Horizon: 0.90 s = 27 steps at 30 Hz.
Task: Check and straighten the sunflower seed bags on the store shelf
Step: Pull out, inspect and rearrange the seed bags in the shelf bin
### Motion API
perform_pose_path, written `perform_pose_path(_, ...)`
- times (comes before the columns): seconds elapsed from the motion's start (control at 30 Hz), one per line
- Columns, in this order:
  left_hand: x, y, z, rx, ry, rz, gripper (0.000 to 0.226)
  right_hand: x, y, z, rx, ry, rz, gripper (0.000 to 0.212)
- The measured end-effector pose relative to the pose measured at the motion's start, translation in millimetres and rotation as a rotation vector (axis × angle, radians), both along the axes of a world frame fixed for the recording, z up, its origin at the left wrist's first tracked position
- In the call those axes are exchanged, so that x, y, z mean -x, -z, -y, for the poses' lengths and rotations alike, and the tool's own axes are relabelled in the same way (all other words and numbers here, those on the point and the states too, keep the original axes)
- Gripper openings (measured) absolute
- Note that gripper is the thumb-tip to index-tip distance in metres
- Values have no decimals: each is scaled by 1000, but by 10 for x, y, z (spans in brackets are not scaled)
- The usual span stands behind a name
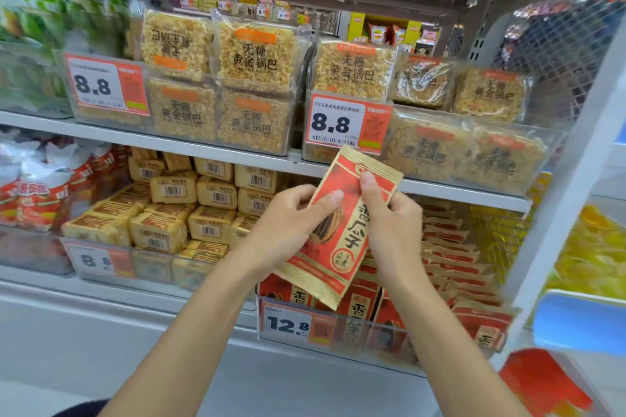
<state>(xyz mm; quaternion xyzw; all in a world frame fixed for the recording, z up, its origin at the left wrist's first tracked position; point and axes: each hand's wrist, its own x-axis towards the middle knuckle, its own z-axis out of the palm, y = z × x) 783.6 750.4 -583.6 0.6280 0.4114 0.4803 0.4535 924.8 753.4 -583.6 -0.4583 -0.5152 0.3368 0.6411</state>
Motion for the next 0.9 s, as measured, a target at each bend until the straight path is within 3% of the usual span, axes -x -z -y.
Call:
perform_pose_path(0.17, -58, 23, 3, -64, -90, -65, 60, -24, 111, 25, 19, -44, 31, 36)
perform_pose_path(0.33, -90, 45, -73, -206, -334, 14, 56, -26, 77, 108, 103, -212, -9, 37)
perform_pose_path(0.5, -89, 38, -67, -267, -521, 89, 57, 111, 188, 172, 77, -211, 265, 32)
perform_pose_path(0.7, -57, 56, -15, -182, -473, 65, 69, 125, 189, 169, 62, -233, 252, 30)
perform_pose_path(0.8, -2, 9, -15, -45, -354, 114, 55, 92, 171, 162, 122, -295, 146, 35)
perform_pose_path(0.9, 68, -26, -21, -83, -332, 21, 46, 34, 129, 165, 158, -349, 14, 42)
